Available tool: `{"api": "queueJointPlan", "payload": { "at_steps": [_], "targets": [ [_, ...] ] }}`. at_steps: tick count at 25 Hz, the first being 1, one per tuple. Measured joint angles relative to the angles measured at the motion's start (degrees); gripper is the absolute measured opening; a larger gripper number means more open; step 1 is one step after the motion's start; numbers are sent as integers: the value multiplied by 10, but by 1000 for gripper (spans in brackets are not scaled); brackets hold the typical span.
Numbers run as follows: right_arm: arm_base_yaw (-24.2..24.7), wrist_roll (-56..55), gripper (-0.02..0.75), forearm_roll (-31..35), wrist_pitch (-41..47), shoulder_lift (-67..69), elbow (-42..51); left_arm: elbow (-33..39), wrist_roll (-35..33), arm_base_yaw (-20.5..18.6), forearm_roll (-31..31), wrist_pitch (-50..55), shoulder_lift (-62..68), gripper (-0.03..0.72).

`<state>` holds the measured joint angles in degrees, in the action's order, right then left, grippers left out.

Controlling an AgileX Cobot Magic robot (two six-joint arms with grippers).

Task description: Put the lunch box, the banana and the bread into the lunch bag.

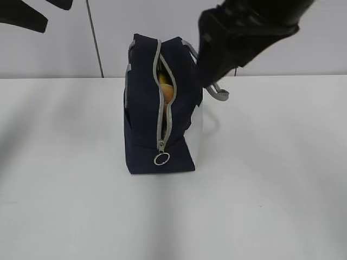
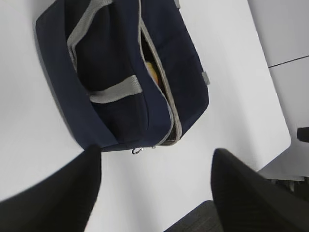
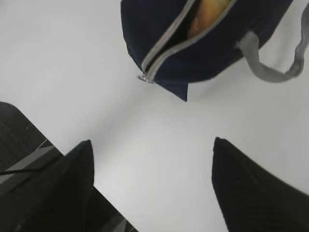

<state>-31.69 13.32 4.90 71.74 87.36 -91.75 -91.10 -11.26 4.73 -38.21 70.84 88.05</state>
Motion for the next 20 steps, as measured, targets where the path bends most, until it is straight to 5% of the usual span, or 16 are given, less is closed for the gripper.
{"api": "queueJointPlan", "payload": {
  "at_steps": [13, 20],
  "targets": [
    [0, -3, 562, 15, -4, -4, 84, 2, 21, 68, 78, 7, -42, 451],
    [0, 6, 562, 42, -164, -10, 190, 2, 25, 68, 105, 7, -42, 448]
  ]
}}
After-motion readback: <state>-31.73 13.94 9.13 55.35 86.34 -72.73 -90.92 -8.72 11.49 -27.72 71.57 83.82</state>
